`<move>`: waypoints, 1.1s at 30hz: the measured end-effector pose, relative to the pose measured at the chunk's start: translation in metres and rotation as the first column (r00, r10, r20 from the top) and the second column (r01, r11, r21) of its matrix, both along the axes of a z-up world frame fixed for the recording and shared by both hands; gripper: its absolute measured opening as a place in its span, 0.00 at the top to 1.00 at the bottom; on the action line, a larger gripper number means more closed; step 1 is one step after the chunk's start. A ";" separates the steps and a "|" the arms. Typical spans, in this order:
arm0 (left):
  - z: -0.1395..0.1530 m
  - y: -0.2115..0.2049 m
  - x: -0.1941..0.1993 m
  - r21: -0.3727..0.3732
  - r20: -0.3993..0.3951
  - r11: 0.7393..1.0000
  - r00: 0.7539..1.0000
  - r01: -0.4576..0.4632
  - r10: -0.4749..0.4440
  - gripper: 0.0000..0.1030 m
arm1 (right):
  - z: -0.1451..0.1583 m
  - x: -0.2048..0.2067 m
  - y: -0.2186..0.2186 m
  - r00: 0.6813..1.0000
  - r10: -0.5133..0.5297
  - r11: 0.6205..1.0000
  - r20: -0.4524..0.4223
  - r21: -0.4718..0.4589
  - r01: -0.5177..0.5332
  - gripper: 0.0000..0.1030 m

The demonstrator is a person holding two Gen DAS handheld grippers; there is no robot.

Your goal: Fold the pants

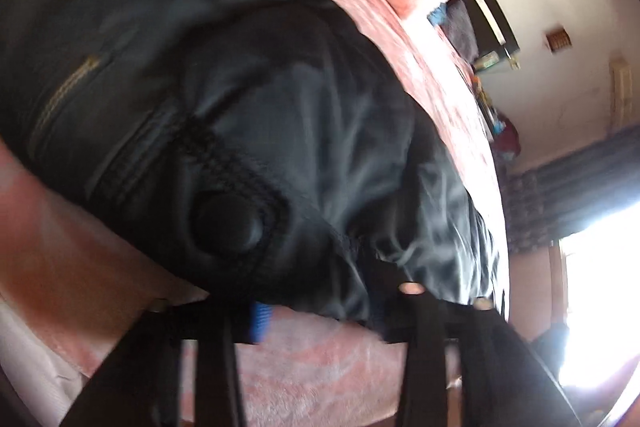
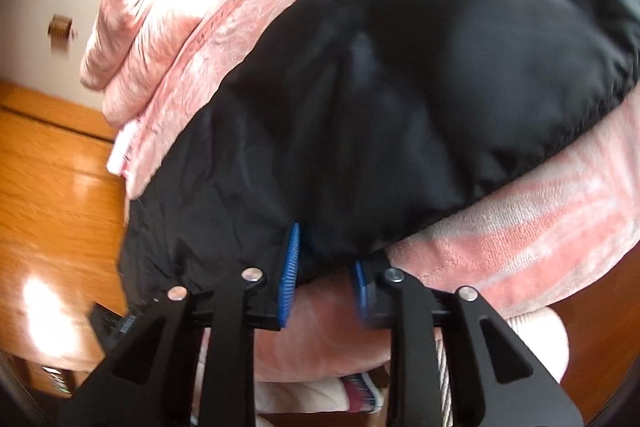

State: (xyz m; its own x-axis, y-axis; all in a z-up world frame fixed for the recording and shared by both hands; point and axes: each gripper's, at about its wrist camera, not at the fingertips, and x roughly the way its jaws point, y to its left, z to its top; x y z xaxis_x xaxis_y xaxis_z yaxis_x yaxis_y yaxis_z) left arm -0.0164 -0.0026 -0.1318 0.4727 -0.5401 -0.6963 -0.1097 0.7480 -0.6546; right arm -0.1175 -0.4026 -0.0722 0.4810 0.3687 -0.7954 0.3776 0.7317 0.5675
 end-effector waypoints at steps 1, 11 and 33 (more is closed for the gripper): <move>0.004 0.001 0.000 0.010 0.007 1.000 1.000 0.015 -0.016 0.45 | 0.002 0.000 0.004 1.000 0.014 1.000 -0.001 -0.009 -0.014 0.62; 0.029 0.078 -0.028 0.084 -0.041 0.995 0.998 -0.053 0.056 0.28 | 0.012 -0.004 0.069 0.982 0.189 0.982 -0.012 0.021 -0.188 0.61; 0.040 0.181 0.007 0.089 0.159 0.959 0.954 -0.270 0.254 0.78 | 0.017 0.037 0.188 0.888 0.457 0.887 0.053 -0.105 -0.451 0.55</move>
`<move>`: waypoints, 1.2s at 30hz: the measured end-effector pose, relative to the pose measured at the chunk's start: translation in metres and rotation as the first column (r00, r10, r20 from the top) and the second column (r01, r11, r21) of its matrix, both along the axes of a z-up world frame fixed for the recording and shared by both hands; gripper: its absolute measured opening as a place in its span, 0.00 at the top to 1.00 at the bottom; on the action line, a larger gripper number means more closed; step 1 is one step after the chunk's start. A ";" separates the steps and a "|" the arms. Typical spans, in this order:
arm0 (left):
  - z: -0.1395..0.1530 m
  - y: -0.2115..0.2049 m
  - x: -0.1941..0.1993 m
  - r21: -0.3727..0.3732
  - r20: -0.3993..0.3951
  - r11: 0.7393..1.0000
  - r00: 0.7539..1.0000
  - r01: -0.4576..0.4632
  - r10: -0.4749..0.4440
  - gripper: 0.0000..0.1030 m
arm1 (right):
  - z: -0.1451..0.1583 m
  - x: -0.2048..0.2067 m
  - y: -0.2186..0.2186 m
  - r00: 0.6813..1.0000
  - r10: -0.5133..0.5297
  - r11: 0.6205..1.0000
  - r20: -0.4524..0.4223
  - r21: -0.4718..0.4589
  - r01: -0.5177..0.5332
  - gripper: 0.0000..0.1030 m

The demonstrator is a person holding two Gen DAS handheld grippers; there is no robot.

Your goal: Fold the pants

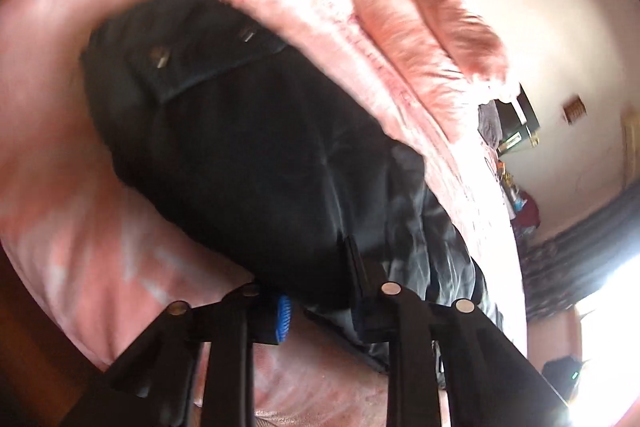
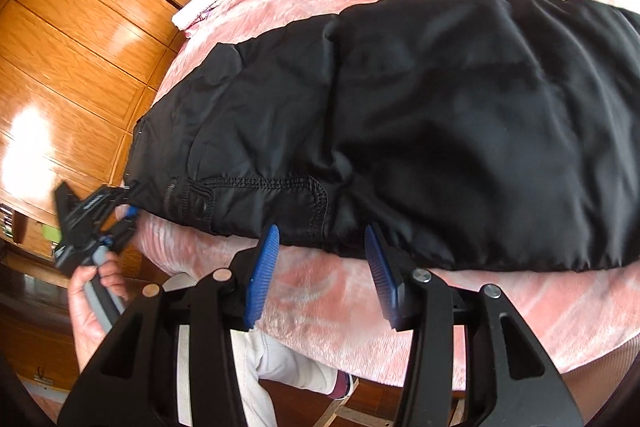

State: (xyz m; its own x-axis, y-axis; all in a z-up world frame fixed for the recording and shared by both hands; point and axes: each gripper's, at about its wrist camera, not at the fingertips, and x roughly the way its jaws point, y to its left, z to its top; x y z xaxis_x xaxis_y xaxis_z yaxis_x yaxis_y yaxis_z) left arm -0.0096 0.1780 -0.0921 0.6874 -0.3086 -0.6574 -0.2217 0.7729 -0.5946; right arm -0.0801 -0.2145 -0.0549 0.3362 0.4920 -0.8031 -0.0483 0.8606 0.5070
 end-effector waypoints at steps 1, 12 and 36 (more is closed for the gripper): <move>-0.002 -0.002 0.002 0.021 -0.015 1.000 1.000 0.002 -0.002 0.79 | -0.002 0.001 0.001 1.000 -0.002 1.000 -0.003 -0.001 0.002 0.55; -0.017 0.021 -0.017 -0.006 -0.116 1.000 0.993 -0.020 0.019 0.39 | 0.003 0.000 -0.011 1.000 -0.009 0.999 0.017 0.034 0.008 0.50; 0.014 -0.268 0.000 0.376 -0.091 0.769 0.847 0.517 -0.524 0.20 | -0.028 -0.107 -0.339 0.712 -0.698 0.688 -0.068 0.211 0.694 0.41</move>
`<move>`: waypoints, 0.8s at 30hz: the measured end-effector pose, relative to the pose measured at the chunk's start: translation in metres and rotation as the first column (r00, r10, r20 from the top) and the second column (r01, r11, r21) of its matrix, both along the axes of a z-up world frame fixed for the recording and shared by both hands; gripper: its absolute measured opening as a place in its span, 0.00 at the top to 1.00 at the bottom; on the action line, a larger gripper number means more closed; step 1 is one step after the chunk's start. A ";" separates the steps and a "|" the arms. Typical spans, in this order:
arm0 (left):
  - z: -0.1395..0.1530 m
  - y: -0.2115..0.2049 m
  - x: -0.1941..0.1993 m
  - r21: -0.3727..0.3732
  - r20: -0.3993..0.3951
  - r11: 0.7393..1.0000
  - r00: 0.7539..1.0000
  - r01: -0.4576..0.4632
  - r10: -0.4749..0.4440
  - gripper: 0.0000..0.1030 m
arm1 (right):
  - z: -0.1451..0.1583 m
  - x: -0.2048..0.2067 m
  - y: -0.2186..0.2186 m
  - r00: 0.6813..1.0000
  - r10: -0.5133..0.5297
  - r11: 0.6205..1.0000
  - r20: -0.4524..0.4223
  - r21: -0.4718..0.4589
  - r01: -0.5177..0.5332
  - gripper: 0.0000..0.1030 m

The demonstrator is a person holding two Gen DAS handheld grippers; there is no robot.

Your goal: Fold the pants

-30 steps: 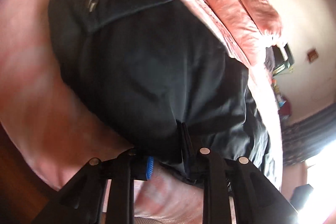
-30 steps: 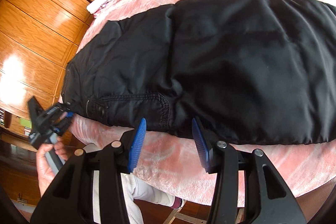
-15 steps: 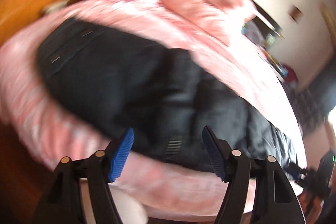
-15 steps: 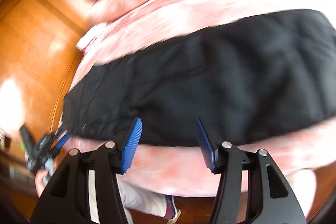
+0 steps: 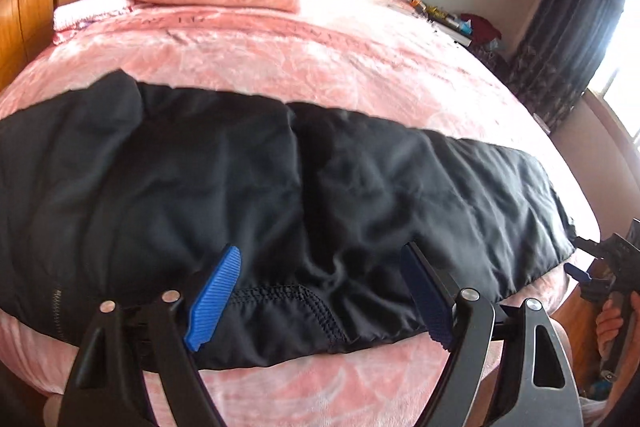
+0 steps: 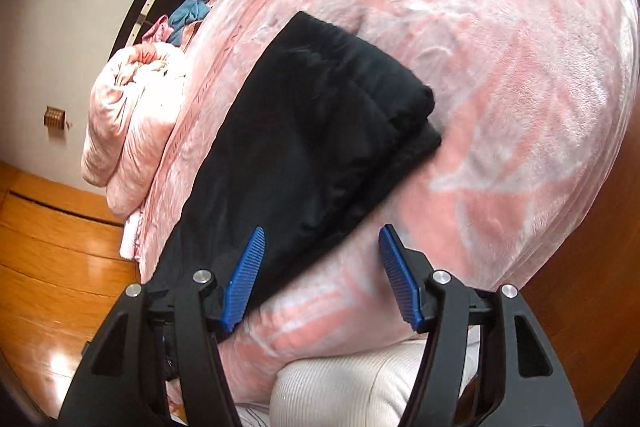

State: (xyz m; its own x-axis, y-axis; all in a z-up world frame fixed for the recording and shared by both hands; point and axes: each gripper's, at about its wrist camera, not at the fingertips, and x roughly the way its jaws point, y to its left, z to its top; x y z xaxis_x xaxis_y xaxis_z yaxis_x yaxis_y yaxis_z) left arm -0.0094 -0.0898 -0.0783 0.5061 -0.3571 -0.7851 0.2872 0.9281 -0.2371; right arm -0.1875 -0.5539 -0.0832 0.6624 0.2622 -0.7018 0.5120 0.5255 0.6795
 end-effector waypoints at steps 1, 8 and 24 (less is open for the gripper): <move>-0.003 -0.001 0.001 -0.001 -0.006 1.000 1.000 -0.003 0.003 0.20 | -0.003 0.002 -0.002 1.000 0.004 1.000 -0.004 -0.002 -0.004 0.41; -0.016 -0.021 -0.002 0.017 -0.017 1.000 1.000 0.014 -0.014 0.20 | -0.012 0.018 -0.001 0.999 -0.024 1.000 0.032 0.009 0.023 0.42; -0.017 -0.045 0.000 0.030 -0.019 0.998 0.998 0.056 -0.055 0.12 | 0.048 0.041 -0.007 0.983 0.027 0.995 0.183 -0.097 -0.010 0.93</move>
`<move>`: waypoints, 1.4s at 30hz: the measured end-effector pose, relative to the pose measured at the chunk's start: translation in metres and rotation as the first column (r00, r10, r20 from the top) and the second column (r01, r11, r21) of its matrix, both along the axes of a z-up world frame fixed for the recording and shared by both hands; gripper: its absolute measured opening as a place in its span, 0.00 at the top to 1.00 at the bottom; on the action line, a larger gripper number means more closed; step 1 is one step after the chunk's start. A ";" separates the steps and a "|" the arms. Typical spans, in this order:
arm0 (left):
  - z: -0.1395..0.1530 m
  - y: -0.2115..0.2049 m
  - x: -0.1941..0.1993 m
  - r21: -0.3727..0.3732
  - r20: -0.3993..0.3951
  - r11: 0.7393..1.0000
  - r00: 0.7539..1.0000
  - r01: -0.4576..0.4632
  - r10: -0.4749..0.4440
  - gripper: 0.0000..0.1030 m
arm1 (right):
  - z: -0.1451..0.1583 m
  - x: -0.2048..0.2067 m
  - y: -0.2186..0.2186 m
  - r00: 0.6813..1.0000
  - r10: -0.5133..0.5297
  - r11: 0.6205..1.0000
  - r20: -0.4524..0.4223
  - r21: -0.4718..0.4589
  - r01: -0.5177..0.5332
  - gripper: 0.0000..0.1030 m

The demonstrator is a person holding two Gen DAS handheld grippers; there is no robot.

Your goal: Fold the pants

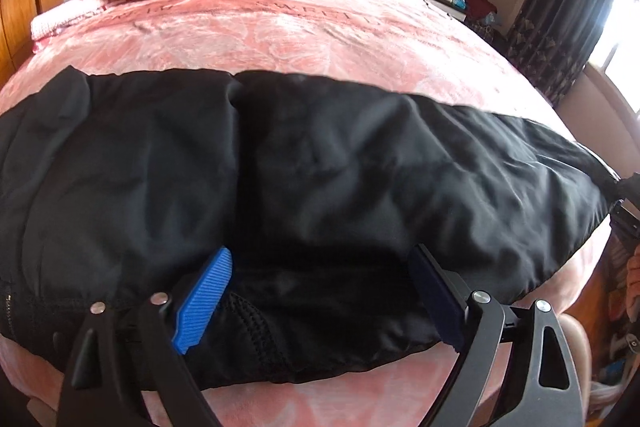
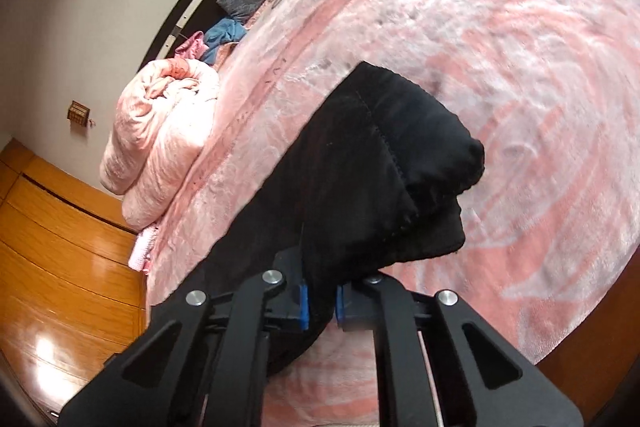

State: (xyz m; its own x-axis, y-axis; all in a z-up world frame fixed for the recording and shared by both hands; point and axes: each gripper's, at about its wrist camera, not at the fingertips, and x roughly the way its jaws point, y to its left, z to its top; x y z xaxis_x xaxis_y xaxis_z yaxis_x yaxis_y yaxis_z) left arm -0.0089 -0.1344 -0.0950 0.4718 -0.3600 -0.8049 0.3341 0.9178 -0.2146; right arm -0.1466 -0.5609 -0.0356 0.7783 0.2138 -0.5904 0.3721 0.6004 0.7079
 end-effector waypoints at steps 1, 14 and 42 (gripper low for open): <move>0.005 0.000 0.000 -0.019 0.004 1.000 1.000 0.000 0.000 0.12 | 0.010 0.000 -0.003 1.000 0.004 1.000 0.023 -0.007 -0.004 0.93; -0.015 -0.023 -0.001 0.026 0.034 0.997 0.997 0.074 -0.075 0.05 | -0.038 -0.028 -0.054 0.968 -0.158 0.987 -0.197 -0.057 0.150 0.92; 0.054 0.203 -0.009 -0.274 0.036 0.899 0.931 -0.340 0.363 0.04 | 0.034 0.087 0.347 0.797 0.535 0.600 -0.280 -0.538 -0.592 0.90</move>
State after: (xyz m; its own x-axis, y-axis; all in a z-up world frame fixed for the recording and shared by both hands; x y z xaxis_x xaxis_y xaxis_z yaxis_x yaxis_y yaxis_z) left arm -0.0180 0.0689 -0.0415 0.6683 -0.3476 -0.6577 0.0270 0.8949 -0.4455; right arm -0.0597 -0.2144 -0.0020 0.5646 0.1933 -0.8024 -0.1434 0.9804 0.1352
